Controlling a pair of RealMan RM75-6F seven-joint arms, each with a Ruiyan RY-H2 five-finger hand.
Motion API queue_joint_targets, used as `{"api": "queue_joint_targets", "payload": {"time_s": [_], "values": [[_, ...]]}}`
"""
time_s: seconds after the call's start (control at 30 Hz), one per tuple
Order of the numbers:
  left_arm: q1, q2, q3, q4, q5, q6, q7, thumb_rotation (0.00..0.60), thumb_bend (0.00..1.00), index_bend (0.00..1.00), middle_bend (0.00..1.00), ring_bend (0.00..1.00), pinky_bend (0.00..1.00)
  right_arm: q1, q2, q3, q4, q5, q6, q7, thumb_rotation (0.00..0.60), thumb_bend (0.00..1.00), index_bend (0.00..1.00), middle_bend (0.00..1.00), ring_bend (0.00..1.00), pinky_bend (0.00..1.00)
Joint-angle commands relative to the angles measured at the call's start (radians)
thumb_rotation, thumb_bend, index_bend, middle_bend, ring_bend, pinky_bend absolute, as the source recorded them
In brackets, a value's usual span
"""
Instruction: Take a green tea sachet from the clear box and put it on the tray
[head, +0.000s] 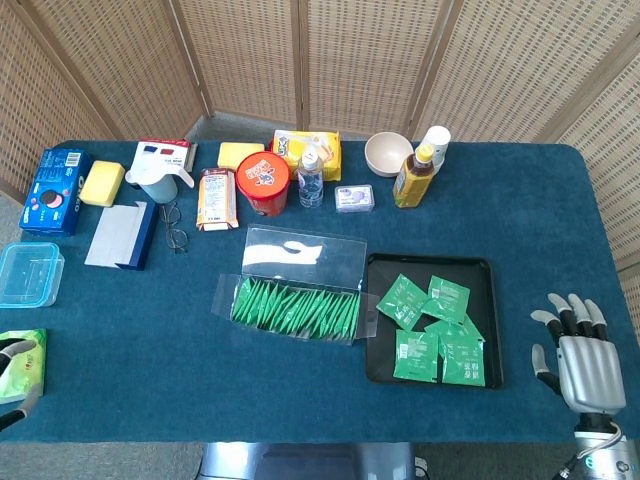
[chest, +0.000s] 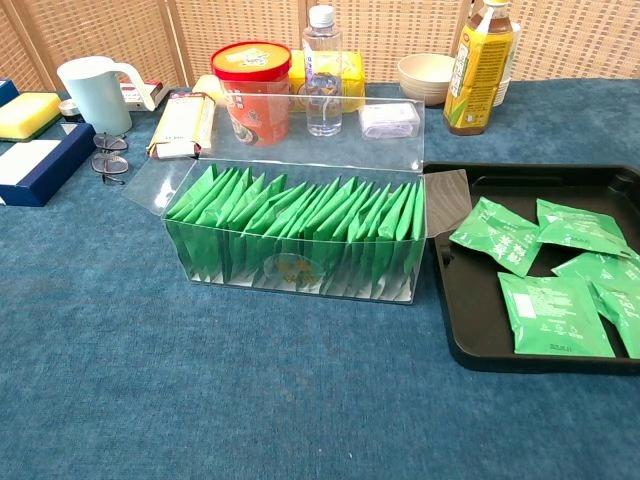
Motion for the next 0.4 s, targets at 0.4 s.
{"api": "queue_joint_targets", "payload": {"time_s": [0.4], "values": [[-0.010,0.012,-0.012,-0.018,-0.008,-0.013,0.011,0.600,0.31,0.26,0.25,0.19,0.30,-0.013,-0.014,0.033,0.014,0.023,-0.039,0.012,0.600,0.51,0.30,0.16,0.07,0.03]]}}
